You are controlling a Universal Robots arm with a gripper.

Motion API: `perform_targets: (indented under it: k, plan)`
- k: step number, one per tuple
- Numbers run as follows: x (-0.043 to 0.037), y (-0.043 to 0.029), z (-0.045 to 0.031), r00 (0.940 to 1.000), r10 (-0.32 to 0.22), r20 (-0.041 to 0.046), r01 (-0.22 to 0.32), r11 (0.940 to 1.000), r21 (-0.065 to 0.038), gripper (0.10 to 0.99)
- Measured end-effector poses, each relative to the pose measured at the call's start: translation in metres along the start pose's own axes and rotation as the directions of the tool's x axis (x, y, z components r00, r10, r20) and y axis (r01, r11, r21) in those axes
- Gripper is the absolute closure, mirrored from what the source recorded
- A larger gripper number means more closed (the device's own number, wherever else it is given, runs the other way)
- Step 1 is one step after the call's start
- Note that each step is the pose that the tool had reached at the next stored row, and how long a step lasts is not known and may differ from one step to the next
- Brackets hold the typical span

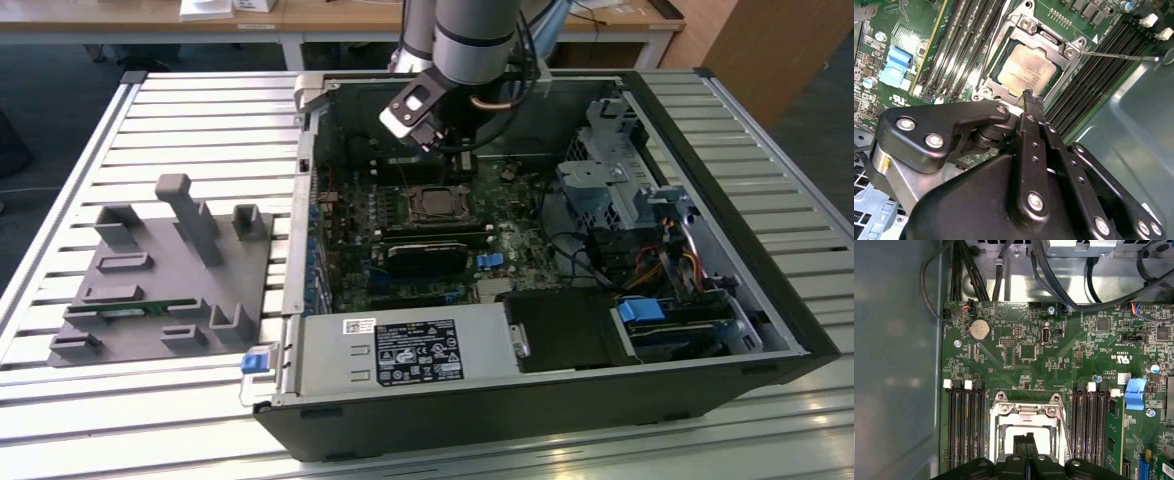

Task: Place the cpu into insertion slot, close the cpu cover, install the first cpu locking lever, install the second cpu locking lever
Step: 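Close the cpu cover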

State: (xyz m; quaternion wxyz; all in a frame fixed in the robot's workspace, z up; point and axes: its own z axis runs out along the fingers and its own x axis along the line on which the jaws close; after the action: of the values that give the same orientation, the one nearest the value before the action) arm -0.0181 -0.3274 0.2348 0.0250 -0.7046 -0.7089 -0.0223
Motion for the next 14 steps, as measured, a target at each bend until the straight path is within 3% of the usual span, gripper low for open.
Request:
perform_targets:
  k: [10,14]
  plan:
    - [0.0,-0.0029,0.0,1.0,0.0,0.0,0.0,1.0,0.0,0.98]
    - [0.0,-0.0073,0.0,1.0,0.0,0.0,0.0,1.0,0.0,0.98]
